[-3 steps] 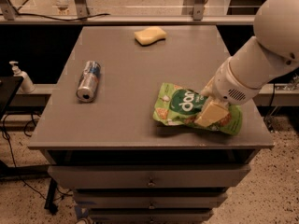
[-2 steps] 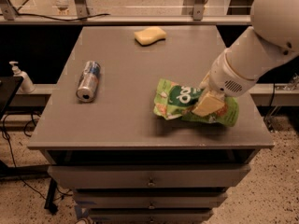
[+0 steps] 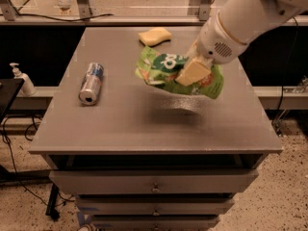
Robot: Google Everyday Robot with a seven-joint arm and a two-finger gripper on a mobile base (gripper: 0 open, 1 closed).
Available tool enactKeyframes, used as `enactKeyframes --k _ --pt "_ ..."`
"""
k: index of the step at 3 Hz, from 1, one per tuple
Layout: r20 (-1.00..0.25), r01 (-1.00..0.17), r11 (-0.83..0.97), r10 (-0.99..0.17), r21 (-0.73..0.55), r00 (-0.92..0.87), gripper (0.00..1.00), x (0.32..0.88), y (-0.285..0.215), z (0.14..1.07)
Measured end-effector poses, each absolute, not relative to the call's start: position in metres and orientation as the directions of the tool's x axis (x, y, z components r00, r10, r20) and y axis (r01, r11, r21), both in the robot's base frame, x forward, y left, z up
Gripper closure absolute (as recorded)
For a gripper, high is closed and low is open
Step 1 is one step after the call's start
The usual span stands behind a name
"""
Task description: Pick green rice chip bag
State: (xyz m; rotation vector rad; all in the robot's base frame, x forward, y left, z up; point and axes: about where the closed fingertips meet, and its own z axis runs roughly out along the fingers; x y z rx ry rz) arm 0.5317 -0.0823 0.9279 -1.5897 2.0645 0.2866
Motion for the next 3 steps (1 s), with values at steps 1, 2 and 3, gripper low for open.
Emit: enactKeyframes --k 1,2,3 --pt "-0.613 -0.946 0.280 -0.780 -0.164 -0.124 1.00 0.543 -0.059 0.988" --pt "-0.629 -0.940 0.284 -0.770 -0.190 -0.105 1.00 0.546 -0.058 1.005" --pt "-0.629 -0.940 0.284 -0.770 -0.190 -0.105 1.00 0.546 -0.058 1.005"
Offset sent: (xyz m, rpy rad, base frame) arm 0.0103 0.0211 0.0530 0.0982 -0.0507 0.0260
